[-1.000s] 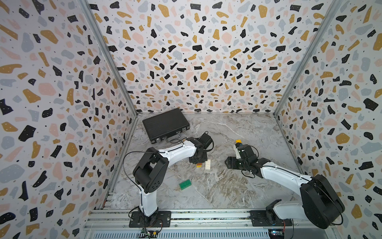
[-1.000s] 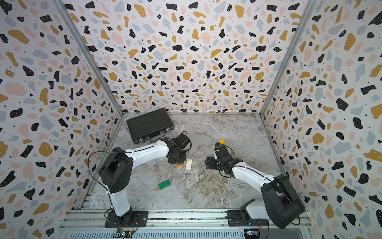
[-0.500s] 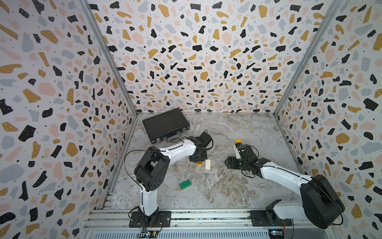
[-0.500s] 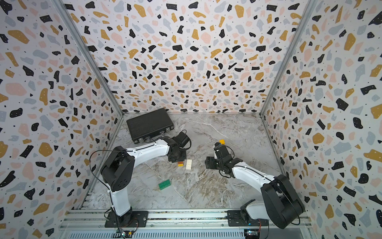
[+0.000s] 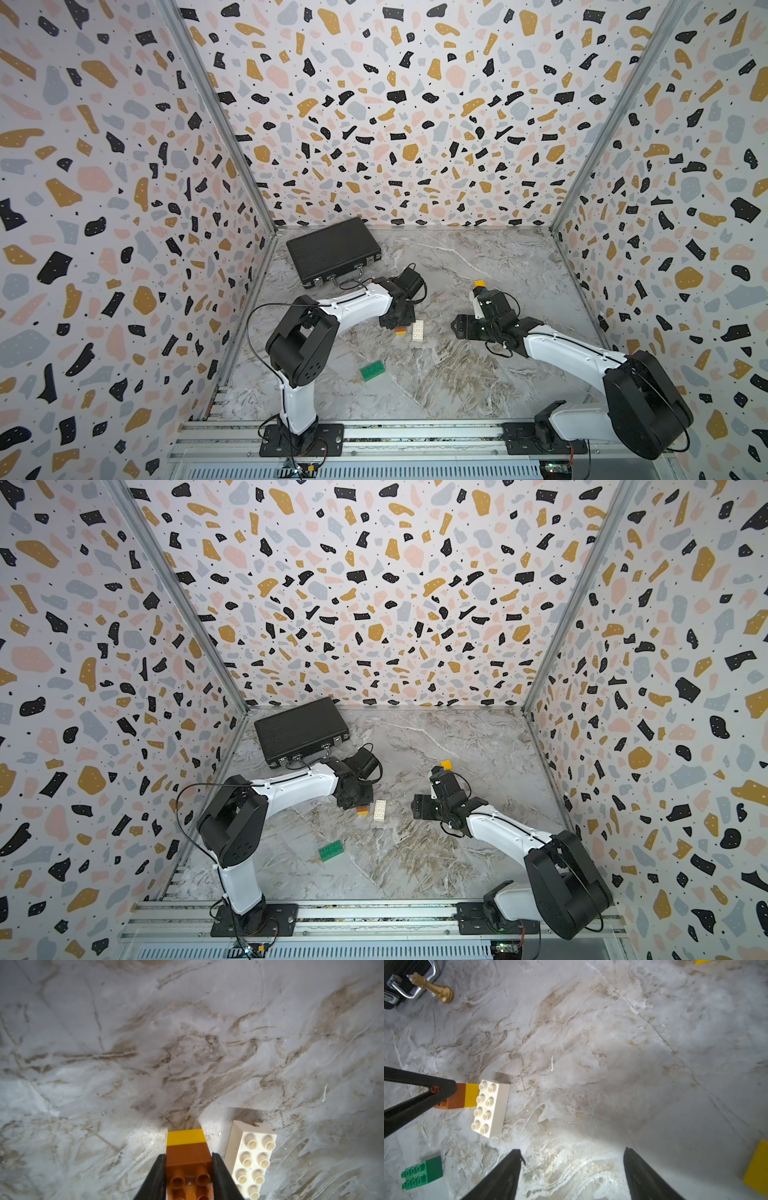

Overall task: Assemble an ice cream with lego
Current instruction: Assemble the lego brick with the lego brick.

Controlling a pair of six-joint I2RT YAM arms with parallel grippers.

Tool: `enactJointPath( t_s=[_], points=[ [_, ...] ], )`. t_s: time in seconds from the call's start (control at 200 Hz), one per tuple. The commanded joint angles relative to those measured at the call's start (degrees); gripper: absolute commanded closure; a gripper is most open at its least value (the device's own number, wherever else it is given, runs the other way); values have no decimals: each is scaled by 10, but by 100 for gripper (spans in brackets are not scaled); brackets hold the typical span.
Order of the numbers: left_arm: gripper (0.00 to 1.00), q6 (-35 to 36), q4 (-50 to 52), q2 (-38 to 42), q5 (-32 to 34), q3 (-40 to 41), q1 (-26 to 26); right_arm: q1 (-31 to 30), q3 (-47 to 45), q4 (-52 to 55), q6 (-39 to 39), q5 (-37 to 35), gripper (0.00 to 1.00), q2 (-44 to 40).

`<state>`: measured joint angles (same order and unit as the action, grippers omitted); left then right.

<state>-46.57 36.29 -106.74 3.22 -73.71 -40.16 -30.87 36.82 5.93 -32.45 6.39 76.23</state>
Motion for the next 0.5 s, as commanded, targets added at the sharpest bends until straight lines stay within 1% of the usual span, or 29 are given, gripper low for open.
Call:
enactJointPath(
  t_s=[0.0,0.01,0.08,0.14,0.2,0.235,0.31,0.365,0.441,0.496],
  points=[
    [53,5,8,-1,-9,15,7,-3,18,7,5,-6,16,0],
    [52,6,7,1,-9,15,7,-2,18,7,5,-6,16,-1],
    [34,11,7,20,-7,15,10,-2,18,7,3,-9,14,-2],
    [23,17,11,39,-4,11,12,-2,18,10,3,-12,13,-3],
    [7,26,16,64,-5,5,13,0,18,12,1,-16,12,-5],
    [0,34,21,80,-5,2,13,1,18,14,0,-19,12,-8],
    [0,63,39,120,-12,-12,13,9,18,18,-4,-25,11,-14],
    [0,93,68,146,-17,-27,14,22,32,37,-11,-43,11,-13],
    [0,139,125,177,-13,-50,15,48,91,125,-12,-75,11,4],
    [0,177,149,207,-12,-47,14,65,142,187,-9,-96,10,22]
  ],
)
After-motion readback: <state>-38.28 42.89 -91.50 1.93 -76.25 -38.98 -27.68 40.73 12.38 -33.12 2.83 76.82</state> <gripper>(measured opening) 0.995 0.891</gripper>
